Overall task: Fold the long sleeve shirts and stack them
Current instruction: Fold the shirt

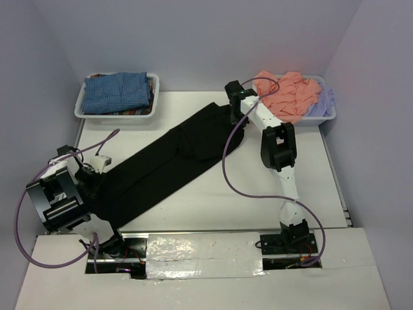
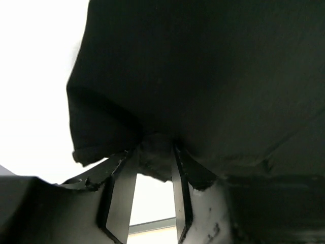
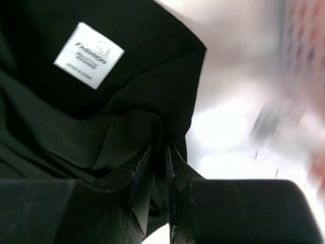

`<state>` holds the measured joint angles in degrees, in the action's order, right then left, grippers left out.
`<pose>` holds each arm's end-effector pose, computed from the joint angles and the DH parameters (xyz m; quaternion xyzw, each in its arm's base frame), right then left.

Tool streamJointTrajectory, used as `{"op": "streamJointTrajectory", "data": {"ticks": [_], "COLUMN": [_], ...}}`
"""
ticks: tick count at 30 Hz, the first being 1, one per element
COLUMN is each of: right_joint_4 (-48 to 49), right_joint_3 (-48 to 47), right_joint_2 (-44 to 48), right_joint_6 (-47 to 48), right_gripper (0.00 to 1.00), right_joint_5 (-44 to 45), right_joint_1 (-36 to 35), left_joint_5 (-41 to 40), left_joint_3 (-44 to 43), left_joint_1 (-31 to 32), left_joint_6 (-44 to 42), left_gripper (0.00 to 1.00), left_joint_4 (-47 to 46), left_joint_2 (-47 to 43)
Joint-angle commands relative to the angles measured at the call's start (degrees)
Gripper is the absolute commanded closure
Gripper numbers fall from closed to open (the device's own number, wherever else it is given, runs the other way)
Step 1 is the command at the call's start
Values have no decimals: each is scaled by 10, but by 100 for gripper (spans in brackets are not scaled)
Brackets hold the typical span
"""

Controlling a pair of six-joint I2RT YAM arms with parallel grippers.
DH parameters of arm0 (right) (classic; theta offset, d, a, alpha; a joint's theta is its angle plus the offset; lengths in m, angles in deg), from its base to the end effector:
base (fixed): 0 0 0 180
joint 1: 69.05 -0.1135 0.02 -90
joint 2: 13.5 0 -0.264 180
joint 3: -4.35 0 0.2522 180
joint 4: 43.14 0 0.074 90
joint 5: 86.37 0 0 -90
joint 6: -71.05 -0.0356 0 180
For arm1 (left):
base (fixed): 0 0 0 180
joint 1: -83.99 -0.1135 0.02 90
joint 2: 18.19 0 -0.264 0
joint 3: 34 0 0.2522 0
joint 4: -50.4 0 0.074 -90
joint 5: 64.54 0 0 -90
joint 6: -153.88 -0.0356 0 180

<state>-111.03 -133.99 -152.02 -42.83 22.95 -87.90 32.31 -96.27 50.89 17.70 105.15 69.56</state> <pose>0.4866 0.1537 0.1878 0.0744 0.9655 -0.0851 0.2346 0.2167 0.1362 0.1610 0.1183 0.9875 0.0084 0.1034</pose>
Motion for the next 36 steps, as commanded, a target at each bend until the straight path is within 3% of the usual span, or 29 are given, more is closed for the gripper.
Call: {"op": "streamJointTrajectory", "data": {"ticks": [1, 2, 5, 9, 19, 26, 29, 36], "right_joint_4": [-11, -13, -3, 34, 51, 156, 174, 97], "right_joint_3": [-79, -96, -120, -80, 38, 300, 340, 284], "right_joint_2": [-31, -36, -27, 25, 183, 313, 302, 205], "right_joint_6": [23, 28, 51, 77, 54, -148, -208, -268], "right_gripper": [77, 76, 39, 24, 23, 28, 30, 32], "right_joint_5": [-12, -13, -12, -7, -38, -95, -103, -97], "right_joint_1": [21, 22, 26, 28, 8, 8, 10, 10], "left_joint_5": [40, 40, 32, 15, 62, 54, 39, 26], "left_joint_3": [-21, -31, -40, -52, -175, -162, -144, -120], "left_joint_1": [0, -1, -1, -1, 4, 37, 54, 62], "left_joint_6": [-8, -8, -19, -41, -2, 24, 24, 18], "left_gripper": [55, 54, 53, 52, 52, 52, 52, 51], "left_joint_4": [45, 49, 53, 56, 80, 56, 40, 24], "left_joint_2": [-7, -7, -7, -8, 38, 61, 71, 88]}}
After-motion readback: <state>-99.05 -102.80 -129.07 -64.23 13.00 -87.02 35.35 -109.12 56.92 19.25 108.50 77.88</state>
